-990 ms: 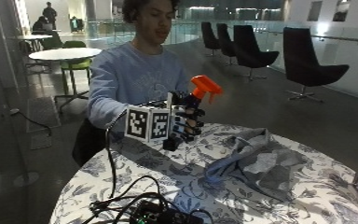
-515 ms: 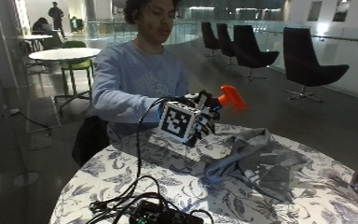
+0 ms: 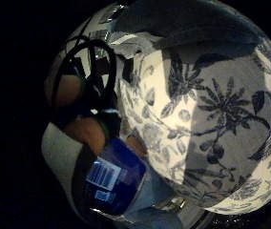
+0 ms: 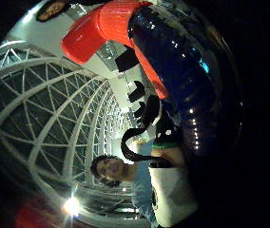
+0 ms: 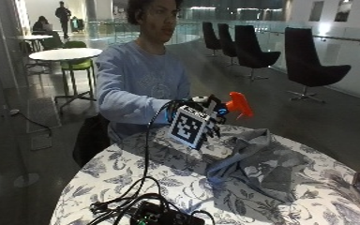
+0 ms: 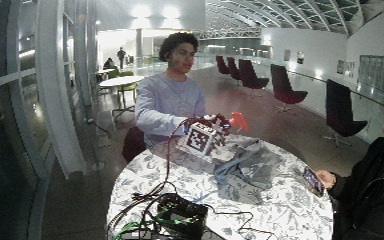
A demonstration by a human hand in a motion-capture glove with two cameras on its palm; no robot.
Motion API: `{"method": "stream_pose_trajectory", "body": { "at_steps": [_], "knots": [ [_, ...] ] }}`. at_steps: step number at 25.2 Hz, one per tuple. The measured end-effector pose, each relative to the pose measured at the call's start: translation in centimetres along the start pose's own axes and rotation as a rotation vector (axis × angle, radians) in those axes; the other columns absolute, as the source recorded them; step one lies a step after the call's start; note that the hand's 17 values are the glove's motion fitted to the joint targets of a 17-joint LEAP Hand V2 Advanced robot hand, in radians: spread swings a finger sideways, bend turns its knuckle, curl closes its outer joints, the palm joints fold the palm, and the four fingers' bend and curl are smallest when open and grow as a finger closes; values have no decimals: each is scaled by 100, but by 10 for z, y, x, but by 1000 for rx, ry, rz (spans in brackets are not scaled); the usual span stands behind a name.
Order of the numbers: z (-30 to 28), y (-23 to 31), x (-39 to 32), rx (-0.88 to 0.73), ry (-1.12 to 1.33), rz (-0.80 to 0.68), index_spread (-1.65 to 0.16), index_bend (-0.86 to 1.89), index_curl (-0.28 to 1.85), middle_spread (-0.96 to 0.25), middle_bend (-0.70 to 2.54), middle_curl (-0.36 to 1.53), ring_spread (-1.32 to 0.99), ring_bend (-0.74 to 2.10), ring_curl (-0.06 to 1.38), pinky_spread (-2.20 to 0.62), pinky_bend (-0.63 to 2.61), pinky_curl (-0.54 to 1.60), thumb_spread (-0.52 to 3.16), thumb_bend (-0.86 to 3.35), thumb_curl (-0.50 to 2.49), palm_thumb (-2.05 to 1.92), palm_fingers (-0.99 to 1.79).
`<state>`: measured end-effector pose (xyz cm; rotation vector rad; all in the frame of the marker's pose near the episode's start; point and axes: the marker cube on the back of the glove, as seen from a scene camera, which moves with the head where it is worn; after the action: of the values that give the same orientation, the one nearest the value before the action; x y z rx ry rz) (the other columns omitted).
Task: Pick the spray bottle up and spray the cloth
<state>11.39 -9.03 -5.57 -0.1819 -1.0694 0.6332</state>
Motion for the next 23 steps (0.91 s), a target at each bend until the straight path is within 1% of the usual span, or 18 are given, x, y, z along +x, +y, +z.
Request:
{"method": "stream_pose_trajectory", "body": {
  "at_steps": [17,23],
  "knots": [
    [9,-4,5,-14,20,30,-15,8,20,-1,26,46,4,62,41,25,39,38,114,-2,48,72,106],
    [11,-8,7,12,35,27,-15,8,20,-1,26,46,4,63,42,25,39,38,115,-2,49,72,106]
  ]
}}
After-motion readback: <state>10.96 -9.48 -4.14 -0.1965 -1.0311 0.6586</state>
